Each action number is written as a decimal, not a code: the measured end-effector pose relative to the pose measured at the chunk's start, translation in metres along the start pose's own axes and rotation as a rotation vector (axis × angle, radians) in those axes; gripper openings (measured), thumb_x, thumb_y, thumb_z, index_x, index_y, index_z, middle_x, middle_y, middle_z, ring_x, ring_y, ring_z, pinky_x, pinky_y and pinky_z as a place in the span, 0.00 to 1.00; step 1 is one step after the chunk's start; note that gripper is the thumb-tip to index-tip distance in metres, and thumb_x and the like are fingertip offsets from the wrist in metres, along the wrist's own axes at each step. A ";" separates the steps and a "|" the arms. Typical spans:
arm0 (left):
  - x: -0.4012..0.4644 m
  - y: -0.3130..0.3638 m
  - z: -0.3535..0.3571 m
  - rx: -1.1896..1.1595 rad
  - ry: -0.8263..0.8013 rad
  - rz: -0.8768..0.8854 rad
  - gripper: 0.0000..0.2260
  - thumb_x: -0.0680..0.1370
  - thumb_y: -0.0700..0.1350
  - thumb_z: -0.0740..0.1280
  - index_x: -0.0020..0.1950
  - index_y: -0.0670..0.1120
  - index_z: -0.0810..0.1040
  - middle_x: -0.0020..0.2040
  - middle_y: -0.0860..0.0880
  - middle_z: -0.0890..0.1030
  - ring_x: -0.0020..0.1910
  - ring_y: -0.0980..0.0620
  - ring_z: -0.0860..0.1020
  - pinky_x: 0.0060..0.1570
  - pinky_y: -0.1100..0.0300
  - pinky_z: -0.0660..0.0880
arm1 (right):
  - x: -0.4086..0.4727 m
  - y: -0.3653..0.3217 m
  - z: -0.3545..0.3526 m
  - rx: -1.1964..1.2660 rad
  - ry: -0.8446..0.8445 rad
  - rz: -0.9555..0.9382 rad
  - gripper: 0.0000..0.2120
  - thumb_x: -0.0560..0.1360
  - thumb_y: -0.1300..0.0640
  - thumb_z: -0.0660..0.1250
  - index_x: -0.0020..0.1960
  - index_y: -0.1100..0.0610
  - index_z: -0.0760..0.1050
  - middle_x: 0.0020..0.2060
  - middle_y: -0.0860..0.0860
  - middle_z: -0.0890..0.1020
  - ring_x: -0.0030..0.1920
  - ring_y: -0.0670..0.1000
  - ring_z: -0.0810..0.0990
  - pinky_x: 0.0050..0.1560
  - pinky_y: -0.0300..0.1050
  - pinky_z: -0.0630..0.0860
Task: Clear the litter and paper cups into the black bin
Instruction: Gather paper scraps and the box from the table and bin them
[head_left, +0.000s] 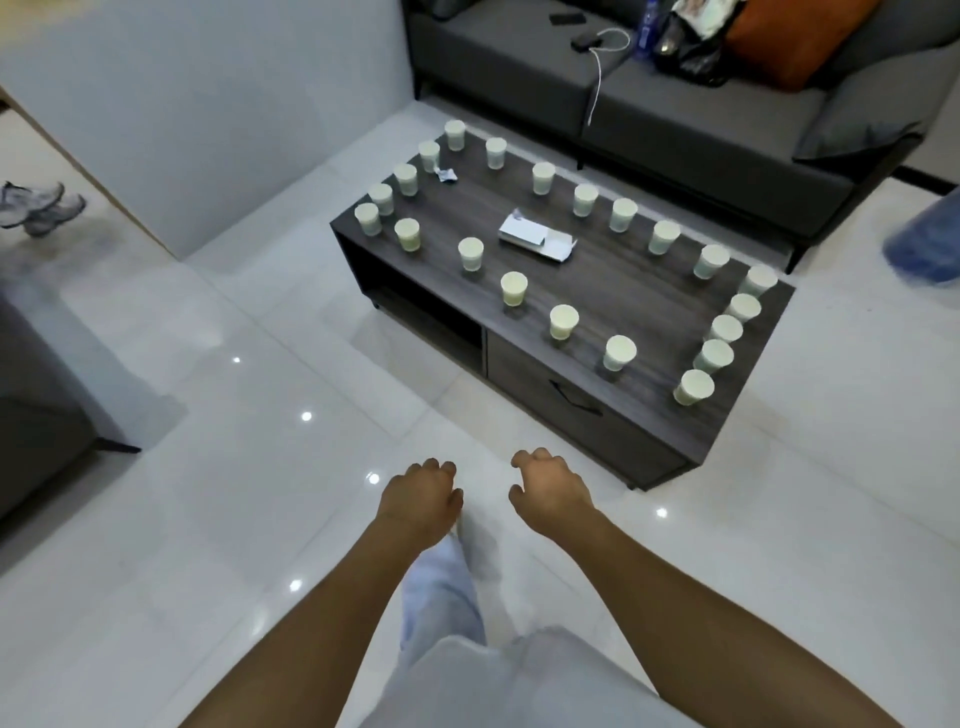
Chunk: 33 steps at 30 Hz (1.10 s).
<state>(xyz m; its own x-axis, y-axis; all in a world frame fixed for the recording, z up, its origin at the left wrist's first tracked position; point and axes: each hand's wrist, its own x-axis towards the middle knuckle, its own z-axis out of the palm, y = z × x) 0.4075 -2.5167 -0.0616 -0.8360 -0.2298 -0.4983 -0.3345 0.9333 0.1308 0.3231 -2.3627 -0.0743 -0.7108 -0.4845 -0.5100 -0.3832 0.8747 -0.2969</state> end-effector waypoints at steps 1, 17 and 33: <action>0.017 -0.008 -0.009 -0.003 -0.004 0.000 0.17 0.81 0.52 0.55 0.67 0.45 0.69 0.61 0.46 0.75 0.59 0.46 0.74 0.54 0.53 0.72 | 0.019 -0.006 -0.007 0.009 0.001 -0.002 0.18 0.78 0.56 0.58 0.67 0.55 0.67 0.63 0.53 0.72 0.62 0.56 0.71 0.56 0.50 0.71; 0.297 -0.126 -0.194 -0.058 0.016 0.029 0.18 0.81 0.51 0.55 0.68 0.45 0.68 0.62 0.46 0.74 0.59 0.46 0.74 0.56 0.53 0.73 | 0.308 -0.093 -0.160 0.083 -0.002 0.039 0.17 0.78 0.56 0.60 0.66 0.56 0.69 0.63 0.55 0.73 0.62 0.57 0.72 0.61 0.51 0.72; 0.540 -0.173 -0.336 -0.120 -0.047 -0.041 0.15 0.81 0.49 0.56 0.64 0.44 0.71 0.61 0.44 0.75 0.56 0.43 0.76 0.54 0.51 0.75 | 0.577 -0.113 -0.293 0.169 -0.078 0.033 0.18 0.79 0.55 0.60 0.68 0.57 0.67 0.64 0.56 0.70 0.64 0.58 0.70 0.59 0.51 0.72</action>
<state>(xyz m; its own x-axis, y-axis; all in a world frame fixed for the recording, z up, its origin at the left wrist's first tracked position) -0.1320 -2.8953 -0.0652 -0.8002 -0.2509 -0.5448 -0.4196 0.8832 0.2096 -0.2162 -2.7360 -0.0987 -0.6706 -0.4611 -0.5811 -0.2508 0.8782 -0.4073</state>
